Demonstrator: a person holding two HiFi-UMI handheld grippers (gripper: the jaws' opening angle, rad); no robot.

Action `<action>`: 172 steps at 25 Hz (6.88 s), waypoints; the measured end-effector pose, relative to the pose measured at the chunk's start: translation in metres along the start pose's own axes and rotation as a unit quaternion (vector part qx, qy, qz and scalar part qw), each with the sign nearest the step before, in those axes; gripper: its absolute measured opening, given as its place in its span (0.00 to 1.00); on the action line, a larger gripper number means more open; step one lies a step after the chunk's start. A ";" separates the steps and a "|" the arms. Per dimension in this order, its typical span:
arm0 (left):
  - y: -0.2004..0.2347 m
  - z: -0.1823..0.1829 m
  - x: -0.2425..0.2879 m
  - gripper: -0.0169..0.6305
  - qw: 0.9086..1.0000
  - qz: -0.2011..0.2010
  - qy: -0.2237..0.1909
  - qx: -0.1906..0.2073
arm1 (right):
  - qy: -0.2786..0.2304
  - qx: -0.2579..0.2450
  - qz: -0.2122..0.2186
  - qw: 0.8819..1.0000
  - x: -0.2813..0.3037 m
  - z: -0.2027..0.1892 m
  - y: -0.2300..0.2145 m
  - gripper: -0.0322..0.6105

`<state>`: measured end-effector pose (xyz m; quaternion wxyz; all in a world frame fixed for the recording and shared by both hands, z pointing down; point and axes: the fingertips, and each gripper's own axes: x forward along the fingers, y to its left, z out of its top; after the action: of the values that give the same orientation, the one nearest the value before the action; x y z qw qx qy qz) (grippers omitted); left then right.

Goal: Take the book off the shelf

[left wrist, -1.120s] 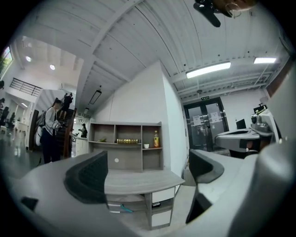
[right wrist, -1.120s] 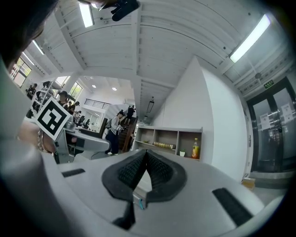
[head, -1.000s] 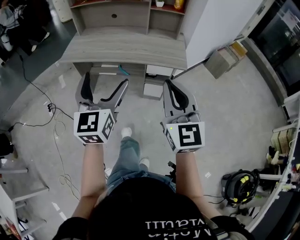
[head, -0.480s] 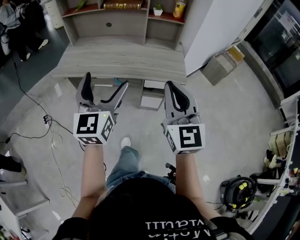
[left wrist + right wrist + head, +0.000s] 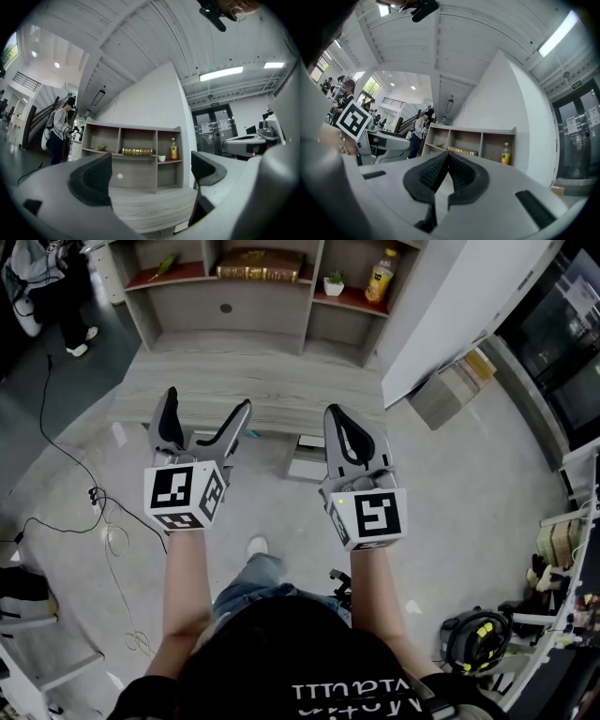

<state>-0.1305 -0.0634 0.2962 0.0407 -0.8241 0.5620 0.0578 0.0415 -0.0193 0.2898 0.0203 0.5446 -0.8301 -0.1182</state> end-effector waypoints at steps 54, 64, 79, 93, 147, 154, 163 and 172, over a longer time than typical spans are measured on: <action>0.102 -0.035 0.274 0.84 1.000 -0.009 -0.017 -0.011 | -0.021 0.018 -0.007 1.000 0.275 -0.049 -0.119 0.07; 0.107 -0.046 0.344 0.84 0.998 0.008 -0.010 -0.055 | -0.030 0.026 0.010 0.999 0.331 -0.060 -0.170 0.07; 0.115 -0.091 0.408 0.83 0.939 0.023 0.024 -0.344 | -0.029 0.029 0.022 0.999 0.372 -0.076 -0.215 0.07; 0.135 -0.104 0.453 0.74 0.836 0.069 0.013 -0.544 | -0.028 0.016 0.018 0.999 0.375 -0.078 -0.238 0.07; 0.126 -0.116 0.401 0.43 0.709 0.080 0.052 -0.699 | -0.027 0.003 0.023 0.999 0.318 -0.056 -0.179 0.07; 0.111 -0.101 0.374 0.41 0.700 0.068 0.060 -0.709 | 0.015 -0.027 0.012 0.999 0.305 -0.062 -0.159 0.07; 0.115 -0.097 0.333 0.39 0.701 0.063 0.069 -0.707 | 0.079 -0.039 0.005 0.996 0.288 -0.071 -0.127 0.07; 0.118 -0.091 0.285 0.38 0.698 0.055 0.078 -0.709 | 0.086 -0.023 0.005 0.996 0.258 -0.063 -0.090 0.07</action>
<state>-0.1326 -0.3812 0.3457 -0.6035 -0.5777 0.4001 0.3767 0.0274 -0.2988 0.3067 0.1048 0.5483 -0.8248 -0.0897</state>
